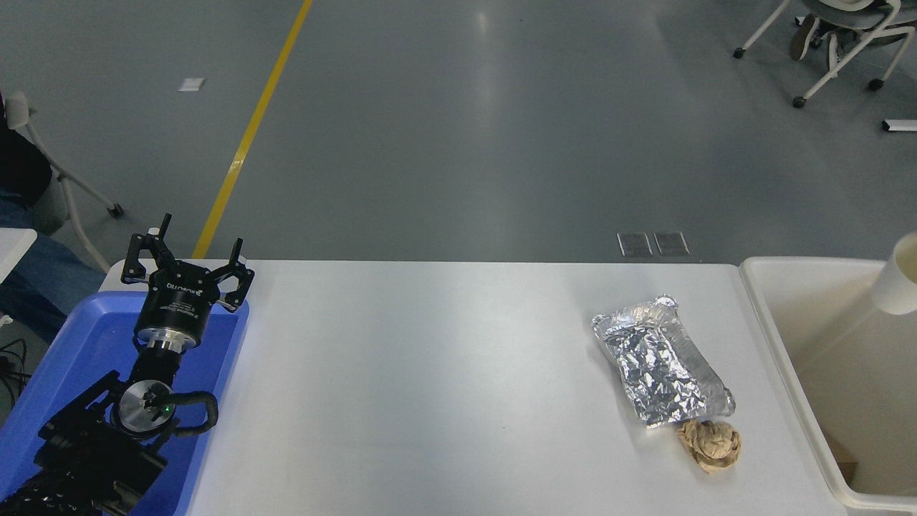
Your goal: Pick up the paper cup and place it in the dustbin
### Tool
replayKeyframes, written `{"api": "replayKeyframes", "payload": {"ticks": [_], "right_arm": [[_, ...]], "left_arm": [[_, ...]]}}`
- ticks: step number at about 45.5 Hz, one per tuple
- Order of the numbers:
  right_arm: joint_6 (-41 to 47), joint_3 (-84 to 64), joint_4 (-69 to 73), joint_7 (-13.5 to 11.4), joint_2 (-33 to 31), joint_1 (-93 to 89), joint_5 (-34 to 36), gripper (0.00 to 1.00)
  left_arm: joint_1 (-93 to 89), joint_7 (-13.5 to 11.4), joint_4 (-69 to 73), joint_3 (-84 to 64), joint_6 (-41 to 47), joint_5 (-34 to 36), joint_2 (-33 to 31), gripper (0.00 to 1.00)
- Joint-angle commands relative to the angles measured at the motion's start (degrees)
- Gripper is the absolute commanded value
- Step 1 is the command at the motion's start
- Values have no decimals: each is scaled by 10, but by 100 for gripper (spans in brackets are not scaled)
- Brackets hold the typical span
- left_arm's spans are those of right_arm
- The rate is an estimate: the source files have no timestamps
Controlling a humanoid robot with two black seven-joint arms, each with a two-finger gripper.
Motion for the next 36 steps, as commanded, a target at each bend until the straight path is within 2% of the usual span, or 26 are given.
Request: {"api": "replayKeyframes", "payload": {"ticks": [1, 10, 16, 17, 20, 21, 22, 32, 36], "right_arm": [[-67, 187, -153, 2, 48, -277, -2, 0], [-128, 249, -246, -1, 127, -409, -2, 0], [-165, 247, -258, -4, 139, -432, -2, 2], [-170, 247, -258, -5, 140, -433, -2, 5], [-185, 247, -257, -5, 140, -433, -2, 34], [-187, 247, -257, -5, 140, -433, -2, 51], [-193, 248, -257, -5, 140, -433, -2, 100], [-187, 242, -215, -5, 130, -372, 2, 100], [-183, 215, -158, -5, 90, -298, 1, 100]], "left_arm": [[0, -1, -1, 0, 0, 0, 0, 100], [0, -1, -1, 0, 0, -1, 0, 100], [1, -2, 0, -1, 1, -1, 0, 100], [1, -2, 0, -1, 1, -1, 0, 100], [1, -2, 0, -1, 1, -1, 0, 100], [1, -2, 0, -1, 2, -1, 0, 100], [0, -2, 0, -1, 1, -1, 0, 100], [-1, -1, -1, 1, 0, 0, 0, 100], [-2, 0, -1, 1, -1, 1, 0, 100]]}}
